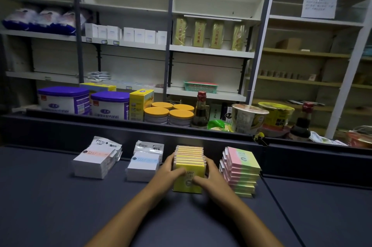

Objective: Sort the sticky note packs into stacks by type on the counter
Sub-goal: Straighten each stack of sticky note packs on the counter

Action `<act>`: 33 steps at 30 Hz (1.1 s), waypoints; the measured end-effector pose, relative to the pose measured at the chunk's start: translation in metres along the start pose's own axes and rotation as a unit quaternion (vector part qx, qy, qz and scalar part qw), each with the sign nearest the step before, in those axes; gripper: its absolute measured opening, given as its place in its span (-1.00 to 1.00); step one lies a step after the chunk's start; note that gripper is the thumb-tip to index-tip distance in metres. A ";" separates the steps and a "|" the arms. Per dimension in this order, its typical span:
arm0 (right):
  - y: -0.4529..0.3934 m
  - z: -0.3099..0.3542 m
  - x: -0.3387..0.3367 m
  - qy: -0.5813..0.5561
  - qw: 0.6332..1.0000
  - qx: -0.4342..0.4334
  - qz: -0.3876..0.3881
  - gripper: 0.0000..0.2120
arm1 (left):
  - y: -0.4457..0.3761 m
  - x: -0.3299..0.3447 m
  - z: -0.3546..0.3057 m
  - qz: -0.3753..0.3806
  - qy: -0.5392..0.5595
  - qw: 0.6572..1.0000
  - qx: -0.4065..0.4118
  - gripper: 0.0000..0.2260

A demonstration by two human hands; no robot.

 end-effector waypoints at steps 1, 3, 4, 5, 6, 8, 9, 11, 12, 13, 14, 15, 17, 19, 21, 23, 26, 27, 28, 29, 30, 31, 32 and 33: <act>0.001 0.000 0.000 0.010 1.000 -0.001 -0.007 -0.07 | 0.001 0.000 0.000 -0.001 -0.002 1.000 0.004 -0.38; 0.004 0.002 -0.001 0.052 0.998 -0.019 -0.035 -0.11 | 0.003 0.002 -0.001 0.003 -0.007 1.000 0.021 -0.31; 0.005 0.004 -0.002 0.079 0.995 -0.034 -0.043 -0.10 | 0.004 0.003 0.000 0.004 -0.016 0.999 0.030 -0.28; 0.006 0.005 -0.002 0.106 0.992 -0.047 -0.047 -0.08 | 0.004 0.003 0.000 0.004 -0.026 0.999 0.035 -0.27; 0.006 0.006 -0.002 0.130 0.989 -0.054 -0.049 -0.06 | 0.004 0.003 0.001 0.004 -0.033 0.999 0.039 -0.26; 0.007 0.007 -0.001 0.155 0.985 -0.059 -0.051 0.00 | 0.003 0.002 0.004 0.008 -0.047 0.998 0.039 -0.20; 0.007 0.007 -0.001 0.160 0.984 -0.062 -0.053 0.02 | 0.003 0.002 0.005 0.011 -0.060 0.997 0.037 -0.17; 0.007 0.006 -0.001 0.167 0.981 -0.076 -0.060 0.01 | 0.002 0.001 0.006 0.014 -0.081 0.996 0.039 -0.15; 0.007 0.006 -0.001 0.168 0.980 -0.088 -0.065 -0.02 | 0.002 0.001 0.005 0.012 -0.087 0.995 0.045 -0.16; 0.007 0.006 -0.001 0.170 0.978 -0.102 -0.070 -0.06 | 0.001 0.001 0.006 0.007 -0.094 0.994 0.050 -0.18; 0.008 0.006 -0.001 0.173 0.976 -0.113 -0.073 -0.10 | 0.000 0.001 0.006 0.002 -0.101 0.993 0.054 -0.20; 0.008 0.005 -0.001 0.178 0.974 -0.119 -0.074 -0.14 | 0.000 0.000 0.007 -0.002 -0.106 0.993 0.055 -0.22; 0.008 0.003 0.001 0.193 0.972 -0.116 -0.069 -0.25 | -0.001 0.000 0.010 -0.004 -0.111 0.993 0.048 -0.19; 0.010 0.003 0.003 0.198 0.972 -0.108 -0.067 -0.27 | 0.000 0.000 0.012 -0.002 -0.118 0.992 0.042 -0.17; 0.010 0.006 0.003 0.195 0.971 -0.118 -0.076 -0.24 | 0.000 -0.001 0.010 -0.006 -0.120 0.991 0.051 -0.19; 0.010 0.008 0.002 0.185 0.971 -0.129 -0.085 -0.21 | -0.001 -0.001 0.007 -0.016 -0.114 0.991 0.067 -0.20; 0.009 0.005 0.003 0.192 0.970 -0.124 -0.078 -0.21 | 0.000 0.000 0.007 -0.005 -0.126 0.990 0.060 -0.22; 0.010 0.004 0.004 0.199 0.970 -0.117 -0.071 -0.20 | 0.001 0.001 0.007 0.001 -0.134 0.990 0.050 -0.24; 0.010 0.003 0.005 0.204 0.970 -0.112 -0.066 -0.20 | 0.002 0.002 0.007 0.006 -0.141 0.989 0.044 -0.26; 0.011 0.004 0.005 0.205 0.970 -0.112 -0.064 -0.20 | 0.003 0.002 0.006 0.008 -0.144 0.989 0.045 -0.26; 0.012 0.005 0.005 0.204 0.970 -0.118 -0.066 -0.20 | 0.004 0.002 0.005 0.008 -0.145 0.988 0.050 -0.26; 0.013 0.007 0.004 0.200 0.969 -0.129 -0.069 -0.21 | 0.003 0.002 0.004 0.007 -0.142 0.988 0.058 -0.26; 0.013 0.008 0.003 0.194 0.969 -0.138 -0.072 -0.22 | 0.003 0.002 0.004 0.007 -0.139 0.988 0.062 -0.27; 0.013 0.009 0.002 0.191 0.968 -0.143 -0.076 -0.24 | 0.002 0.002 0.003 0.008 -0.136 0.989 0.064 -0.30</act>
Point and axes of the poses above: each hand's wrist, its own y-axis away from the middle knuckle, its own x-axis out of the palm, z = x × y, the point moved 1 cm from there along -y, towards the middle knuckle, and after that the axes turned 9 degrees about x, right-handed, at the moved point
